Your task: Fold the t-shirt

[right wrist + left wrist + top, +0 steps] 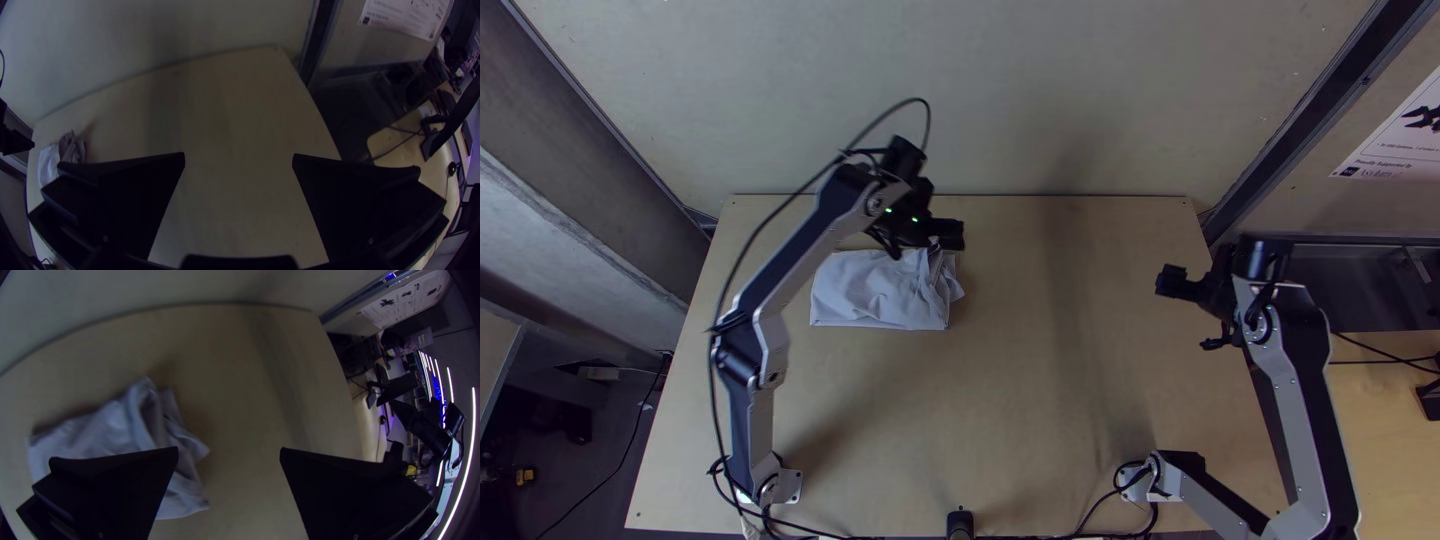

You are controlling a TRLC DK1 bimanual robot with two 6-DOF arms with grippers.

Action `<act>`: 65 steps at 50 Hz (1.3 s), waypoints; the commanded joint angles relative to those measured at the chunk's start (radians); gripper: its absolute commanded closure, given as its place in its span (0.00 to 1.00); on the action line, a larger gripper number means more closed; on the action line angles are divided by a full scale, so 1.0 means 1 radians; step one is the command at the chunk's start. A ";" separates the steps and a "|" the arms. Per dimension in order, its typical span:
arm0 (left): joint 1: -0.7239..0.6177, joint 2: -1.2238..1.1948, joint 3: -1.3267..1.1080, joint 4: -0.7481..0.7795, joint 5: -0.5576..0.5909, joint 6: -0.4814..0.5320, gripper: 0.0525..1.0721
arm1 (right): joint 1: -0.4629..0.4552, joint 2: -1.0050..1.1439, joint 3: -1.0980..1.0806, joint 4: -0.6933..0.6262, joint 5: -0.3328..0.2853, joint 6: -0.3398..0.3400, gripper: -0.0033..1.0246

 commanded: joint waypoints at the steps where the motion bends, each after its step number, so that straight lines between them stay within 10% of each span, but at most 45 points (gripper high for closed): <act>1: 0.041 -0.146 -0.064 -0.014 -0.047 0.064 0.04 | 0.011 -0.016 0.080 0.021 0.001 -0.034 0.04; 33: 0.451 -0.834 -0.548 0.288 -0.178 0.322 0.04 | 0.078 -0.279 0.208 0.327 0.000 -0.191 0.04; 65: 0.594 -1.599 -1.371 0.787 -0.189 0.222 0.04 | 0.117 -0.922 -0.260 0.549 -0.002 -0.275 0.04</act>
